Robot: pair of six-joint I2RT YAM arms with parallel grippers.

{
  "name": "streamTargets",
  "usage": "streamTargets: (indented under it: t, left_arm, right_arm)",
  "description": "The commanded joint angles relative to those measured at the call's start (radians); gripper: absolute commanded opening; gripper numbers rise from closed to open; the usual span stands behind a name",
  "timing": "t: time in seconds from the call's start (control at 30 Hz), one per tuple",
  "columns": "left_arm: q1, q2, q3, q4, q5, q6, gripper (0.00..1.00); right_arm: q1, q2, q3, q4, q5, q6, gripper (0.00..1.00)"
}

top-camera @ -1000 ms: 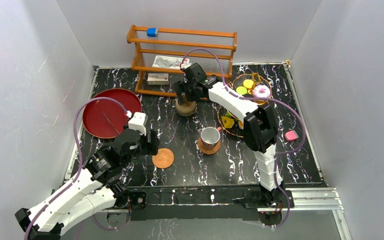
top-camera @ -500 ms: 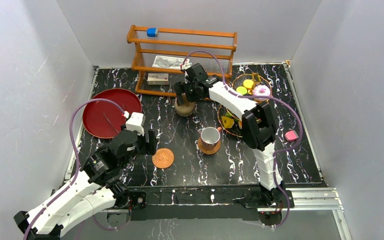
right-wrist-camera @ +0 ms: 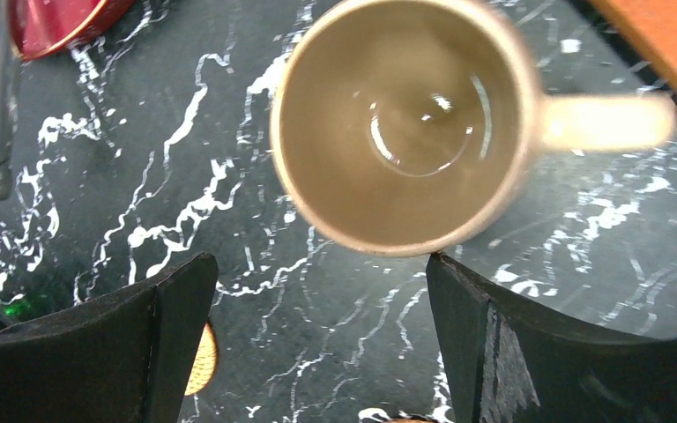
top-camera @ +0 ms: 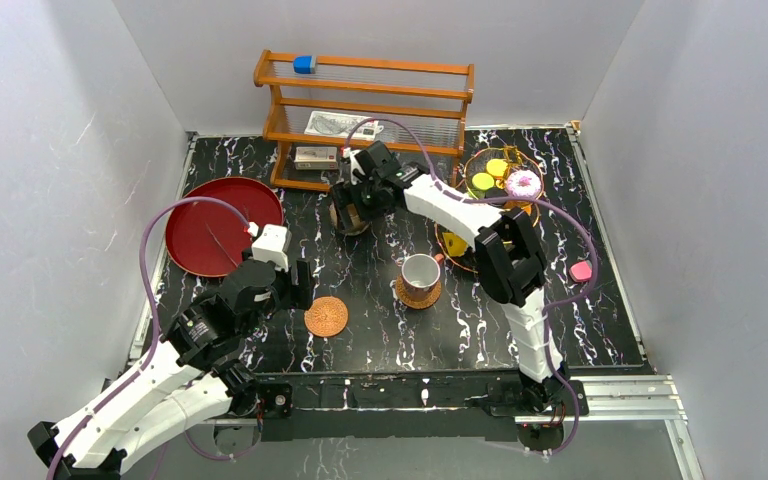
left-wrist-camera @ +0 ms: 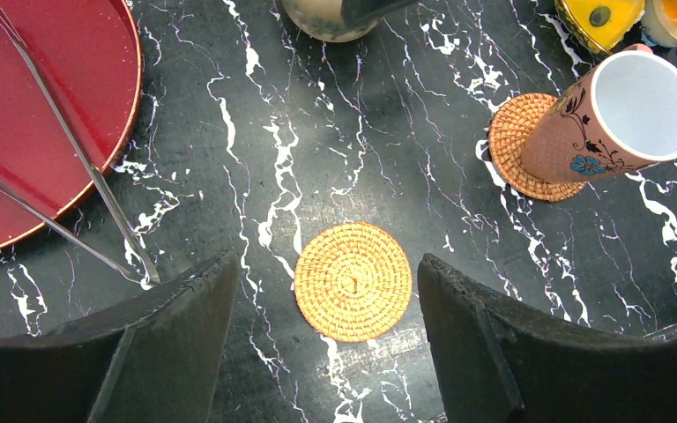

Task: Serve the afternoon tea
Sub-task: Move the cup to the center of the board.

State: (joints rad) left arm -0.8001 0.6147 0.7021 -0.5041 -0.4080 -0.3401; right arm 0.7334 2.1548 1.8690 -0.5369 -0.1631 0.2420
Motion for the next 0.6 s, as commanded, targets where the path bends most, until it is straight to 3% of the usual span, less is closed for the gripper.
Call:
streamTargets:
  t: [0.0, 0.23, 0.47, 0.57]
  left_arm:
    - [-0.001, -0.002, 0.019, 0.008, -0.019, 0.01, 0.73]
    - [-0.001, -0.014, 0.018, 0.009, -0.027, 0.013, 0.73]
    - [-0.001, -0.034, 0.016, 0.009, -0.032, 0.016, 0.73]
    - [-0.001, -0.039, 0.016, 0.009, -0.032, 0.018, 0.73]
  right_arm:
    - [0.052, 0.01, 0.041, 0.056, -0.05, 0.004, 0.97]
    - [0.071, -0.008, 0.11, 0.007, -0.019, -0.101, 0.96]
    - [0.059, -0.093, 0.057, -0.009, 0.048, -0.477, 0.93]
    - [0.039, -0.099, 0.045, -0.028, 0.018, -0.597, 0.86]
